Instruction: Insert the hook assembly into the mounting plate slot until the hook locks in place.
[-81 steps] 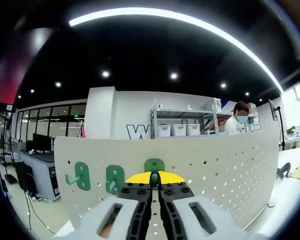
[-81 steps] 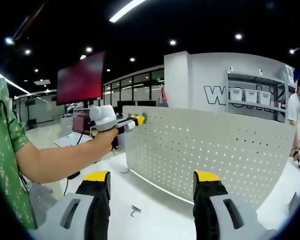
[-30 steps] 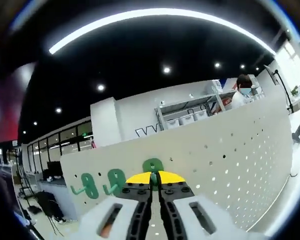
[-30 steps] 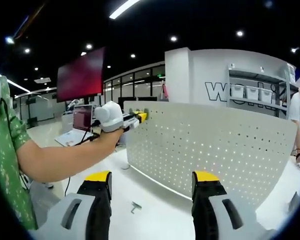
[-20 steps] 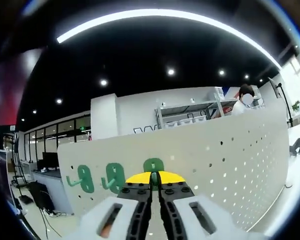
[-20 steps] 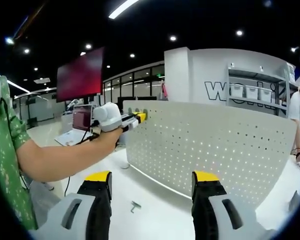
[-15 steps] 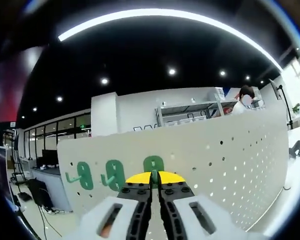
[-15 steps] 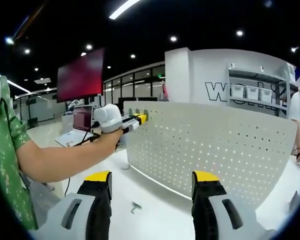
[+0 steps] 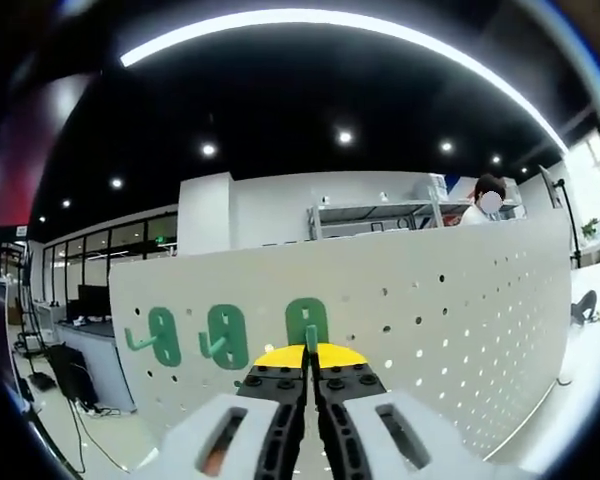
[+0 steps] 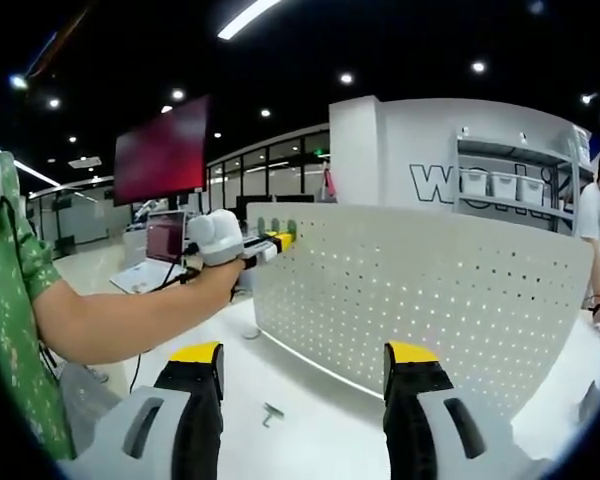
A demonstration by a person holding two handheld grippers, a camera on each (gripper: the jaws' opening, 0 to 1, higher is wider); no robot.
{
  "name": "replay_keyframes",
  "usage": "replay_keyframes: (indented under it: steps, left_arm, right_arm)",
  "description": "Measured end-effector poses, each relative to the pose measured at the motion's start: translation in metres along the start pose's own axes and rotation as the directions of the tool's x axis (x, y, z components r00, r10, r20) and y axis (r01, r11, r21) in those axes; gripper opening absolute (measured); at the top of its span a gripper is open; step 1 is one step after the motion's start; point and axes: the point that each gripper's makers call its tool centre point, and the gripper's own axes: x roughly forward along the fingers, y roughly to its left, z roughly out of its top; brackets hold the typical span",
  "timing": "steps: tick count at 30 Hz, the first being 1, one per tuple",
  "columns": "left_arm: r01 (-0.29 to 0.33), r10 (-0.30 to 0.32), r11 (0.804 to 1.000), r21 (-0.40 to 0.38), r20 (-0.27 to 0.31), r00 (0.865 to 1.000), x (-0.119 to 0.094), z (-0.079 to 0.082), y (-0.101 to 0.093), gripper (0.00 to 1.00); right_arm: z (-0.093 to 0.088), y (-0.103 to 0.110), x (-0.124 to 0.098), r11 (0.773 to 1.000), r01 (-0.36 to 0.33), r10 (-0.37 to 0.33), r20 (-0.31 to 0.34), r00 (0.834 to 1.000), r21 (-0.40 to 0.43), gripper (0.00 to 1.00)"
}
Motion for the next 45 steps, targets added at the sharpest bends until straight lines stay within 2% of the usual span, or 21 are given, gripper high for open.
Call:
replay_keyframes:
  steps: [9,11,14,22,33,45]
  left_arm:
    - [0.016,-0.016,1.0,-0.017,-0.015,1.0,-0.004,-0.003,-0.002,0.03]
    - [0.037,-0.038,0.999,-0.032,-0.019,0.999,-0.003,-0.004,-0.007,0.07]
    - [0.032,-0.032,0.999,-0.01,-0.019,0.999,-0.003,-0.004,-0.009,0.1]
    - [0.039,-0.04,0.999,-0.019,-0.024,0.999,-0.006,-0.003,-0.012,0.13]
    - [0.033,-0.034,0.999,-0.038,-0.046,0.998,-0.014,-0.007,-0.009,0.21]
    - [0.065,-0.069,0.996,-0.054,-0.068,0.995,-0.023,-0.014,-0.01,0.3]
  right_arm:
    - [-0.001,0.001,-0.001,1.0,0.002,-0.002,0.0,1.0,0.0,0.66]
    - [-0.002,0.001,-0.002,1.0,0.002,-0.002,0.0,1.0,0.0,0.66]
    - [-0.001,0.001,-0.002,1.0,0.002,-0.002,0.001,1.0,0.0,0.66]
    - [-0.001,0.001,-0.006,1.0,0.008,-0.008,0.004,1.0,0.002,0.66]
    - [0.001,0.003,-0.005,1.0,0.001,-0.001,0.007,1.0,-0.004,0.66]
    - [0.002,0.008,-0.005,1.0,-0.007,0.007,0.011,1.0,-0.006,0.66]
